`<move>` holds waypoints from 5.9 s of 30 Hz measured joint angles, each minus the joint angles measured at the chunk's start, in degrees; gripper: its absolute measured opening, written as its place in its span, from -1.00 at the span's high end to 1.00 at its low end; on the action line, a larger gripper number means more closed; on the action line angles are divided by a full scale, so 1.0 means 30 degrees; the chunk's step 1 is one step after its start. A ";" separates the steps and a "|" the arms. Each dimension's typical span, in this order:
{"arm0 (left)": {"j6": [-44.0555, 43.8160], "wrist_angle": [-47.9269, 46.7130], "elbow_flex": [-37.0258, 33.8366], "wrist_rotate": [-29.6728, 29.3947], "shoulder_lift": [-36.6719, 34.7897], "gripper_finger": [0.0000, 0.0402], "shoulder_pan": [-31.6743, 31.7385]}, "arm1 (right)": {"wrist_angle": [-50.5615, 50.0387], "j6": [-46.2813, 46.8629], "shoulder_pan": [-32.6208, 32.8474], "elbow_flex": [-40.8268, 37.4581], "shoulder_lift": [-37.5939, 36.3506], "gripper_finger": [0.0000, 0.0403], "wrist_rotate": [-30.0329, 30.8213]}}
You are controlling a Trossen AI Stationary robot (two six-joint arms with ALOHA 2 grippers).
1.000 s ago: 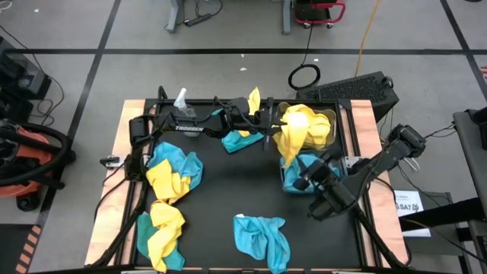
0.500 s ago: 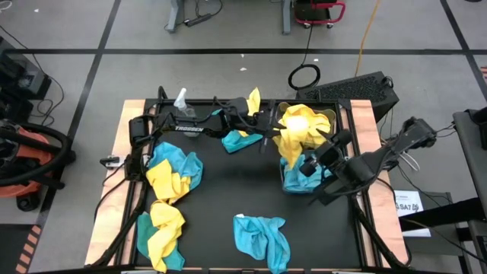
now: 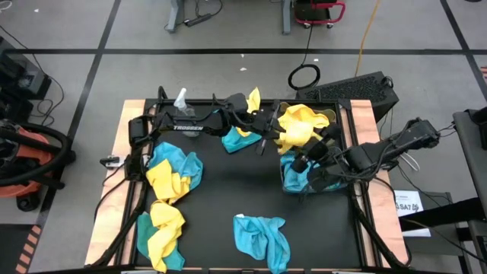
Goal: Sort microfiber towel by color & place in baskets
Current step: Put the yellow microfiber towel into the top transparent bin
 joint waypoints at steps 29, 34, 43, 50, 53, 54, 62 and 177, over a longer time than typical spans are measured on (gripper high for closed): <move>-0.1005 -0.0827 0.0029 0.2632 -0.0859 0.92 0.0286 | 0.7766 -1.1259 -0.3902 -0.0015 -0.0822 0.34 -0.7183; -0.1006 -0.0921 0.0029 0.2697 -0.0859 0.79 0.0291 | 0.7871 -1.2288 -0.4027 -0.0015 -0.0830 0.93 -0.7753; -0.0723 -0.3161 0.0022 0.1448 -0.1699 0.24 0.0947 | 0.6533 -1.1698 -0.4164 -0.0015 -0.1309 0.99 -0.7764; 0.2183 -0.9398 0.0022 -0.2781 -0.3483 -0.16 0.1812 | 0.5442 -1.0948 -0.4208 -0.0015 -0.2486 0.99 -0.7550; 0.2725 -1.1660 0.0021 -0.4189 -0.4091 -0.18 0.2035 | 0.4881 -1.0672 -0.4598 -0.0015 -0.2953 1.00 -0.7537; 0.2731 -1.2199 0.0015 -0.4411 -0.4194 -0.18 0.2072 | 0.4586 -1.0501 -0.4845 -0.0015 -0.3053 1.00 -0.7519; 0.3770 -1.8044 0.0015 -0.4437 -0.4749 -0.18 0.1974 | 0.1923 -1.0707 -0.8327 -0.0015 -0.3140 1.00 -0.8728; 0.2520 -2.5557 -0.0408 -0.6095 -0.4728 -0.18 -0.8327 | -0.8406 -1.2693 -1.9476 0.0850 -0.3055 0.83 -2.3821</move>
